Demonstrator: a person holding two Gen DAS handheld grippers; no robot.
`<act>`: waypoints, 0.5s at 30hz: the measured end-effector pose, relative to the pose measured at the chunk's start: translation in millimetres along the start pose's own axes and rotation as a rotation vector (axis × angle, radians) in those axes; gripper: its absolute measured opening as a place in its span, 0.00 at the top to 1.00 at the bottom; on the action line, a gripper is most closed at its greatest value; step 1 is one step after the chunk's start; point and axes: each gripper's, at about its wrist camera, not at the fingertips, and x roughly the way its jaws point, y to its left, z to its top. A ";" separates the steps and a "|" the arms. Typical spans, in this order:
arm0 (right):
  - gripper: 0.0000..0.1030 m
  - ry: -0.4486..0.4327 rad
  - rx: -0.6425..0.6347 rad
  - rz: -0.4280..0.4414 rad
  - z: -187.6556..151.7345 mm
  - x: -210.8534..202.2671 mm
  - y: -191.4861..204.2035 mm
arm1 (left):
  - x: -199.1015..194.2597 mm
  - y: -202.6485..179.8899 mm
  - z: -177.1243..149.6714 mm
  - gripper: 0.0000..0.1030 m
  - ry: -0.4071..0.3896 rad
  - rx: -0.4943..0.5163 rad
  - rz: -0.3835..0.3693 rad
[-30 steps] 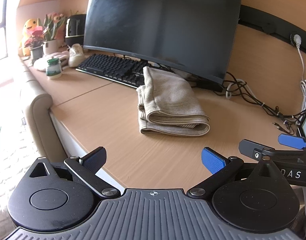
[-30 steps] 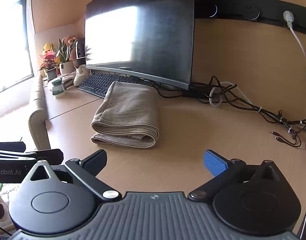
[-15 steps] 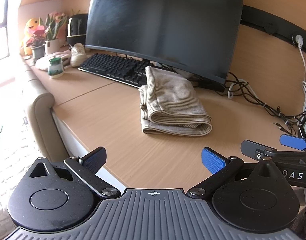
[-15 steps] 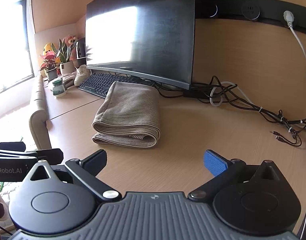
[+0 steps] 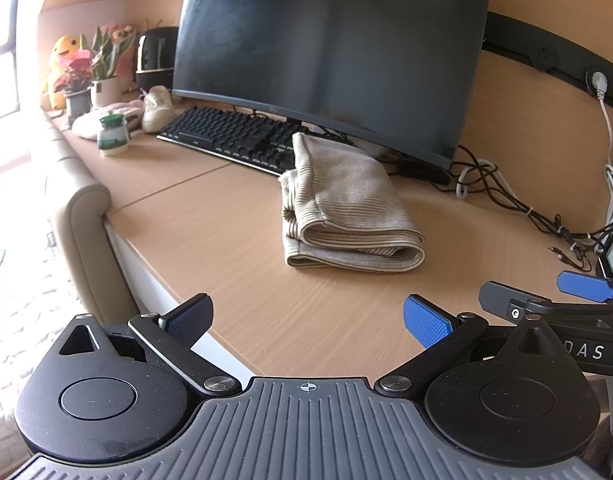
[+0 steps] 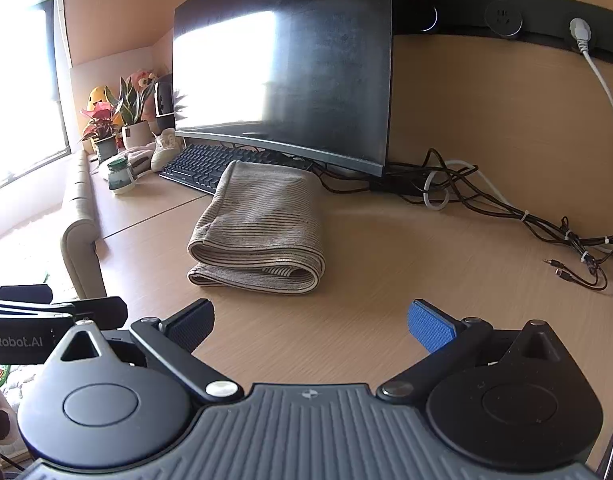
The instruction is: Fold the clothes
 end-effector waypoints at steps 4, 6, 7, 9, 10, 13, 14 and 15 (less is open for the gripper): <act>0.00 0.002 -0.001 0.001 0.2 0.6 -0.8 | -0.3 -0.6 -0.4 0.00 0.000 0.002 0.002; 0.00 0.002 -0.001 0.002 0.1 0.8 -1.3 | -0.2 -1.3 -0.4 0.00 0.000 0.003 0.003; 0.00 0.002 -0.001 0.001 0.1 0.9 -1.4 | -0.1 -1.7 -0.4 0.00 0.000 0.004 0.004; 0.00 0.002 -0.001 0.001 0.1 1.2 -1.6 | 0.4 -2.5 -0.2 0.00 0.000 0.005 0.005; 0.00 0.002 -0.001 0.001 0.2 1.3 -1.9 | 0.8 -2.7 0.0 0.00 0.001 0.005 0.005; 0.00 0.003 -0.001 0.001 0.2 1.9 -2.8 | 2.3 -3.2 0.4 0.00 0.004 0.006 0.005; 0.00 0.004 0.000 0.000 0.2 1.9 -3.0 | 2.4 -3.6 0.3 0.00 0.005 0.006 0.005; 0.00 0.005 0.000 0.000 0.2 2.1 -3.5 | 2.5 -4.1 0.1 0.00 0.006 0.008 0.006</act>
